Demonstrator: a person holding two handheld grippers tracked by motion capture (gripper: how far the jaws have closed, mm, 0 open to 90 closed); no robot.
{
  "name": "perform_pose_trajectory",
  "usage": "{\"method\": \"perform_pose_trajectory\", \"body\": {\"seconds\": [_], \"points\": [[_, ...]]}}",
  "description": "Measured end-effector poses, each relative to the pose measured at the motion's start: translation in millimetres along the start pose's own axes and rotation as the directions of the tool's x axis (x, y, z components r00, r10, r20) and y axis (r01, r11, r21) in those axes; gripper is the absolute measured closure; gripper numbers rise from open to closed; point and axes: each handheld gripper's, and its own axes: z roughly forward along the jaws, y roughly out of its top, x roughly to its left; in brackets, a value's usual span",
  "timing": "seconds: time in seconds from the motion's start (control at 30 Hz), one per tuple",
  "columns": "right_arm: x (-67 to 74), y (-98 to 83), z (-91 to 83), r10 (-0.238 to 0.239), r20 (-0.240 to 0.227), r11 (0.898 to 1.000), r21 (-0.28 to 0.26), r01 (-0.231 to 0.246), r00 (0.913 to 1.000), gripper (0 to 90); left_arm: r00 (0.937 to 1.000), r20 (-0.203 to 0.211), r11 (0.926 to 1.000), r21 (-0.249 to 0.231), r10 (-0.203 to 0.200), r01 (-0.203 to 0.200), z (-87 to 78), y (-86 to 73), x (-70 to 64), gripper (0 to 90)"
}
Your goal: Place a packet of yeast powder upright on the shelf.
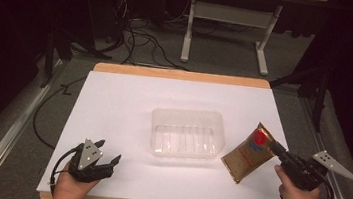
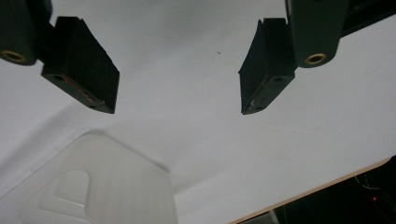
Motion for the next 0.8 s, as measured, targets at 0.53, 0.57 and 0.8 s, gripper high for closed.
{"method": "perform_pose_trajectory", "body": {"seconds": [0.53, 0.57, 0.8], "points": [[2.2, 5.4, -5.7, -0.05, 0.087, 0.997, -0.062, 0.055, 0.995, 89.8, 1.0, 0.003, 1.0, 0.002, -0.007, 0.007, 1.2, -0.5, 0.4, 29.2], [3.4, 5.3, -4.6, -0.052, 0.084, 0.996, -0.062, 0.057, 0.9951, 89.9, 1.0, 0.003, 1.0, 0.003, -0.007, 0.007, 1.3, -0.6, 0.4, 29.2], [11.3, 3.6, 4.5, -0.032, 0.05, 0.997, -0.064, 0.035, 0.9982, 89.9, 0.9999, 0.004, 1.0, 0.002, -0.009, 0.009, 1.2, -0.7, 0.6, 29.2]]}}
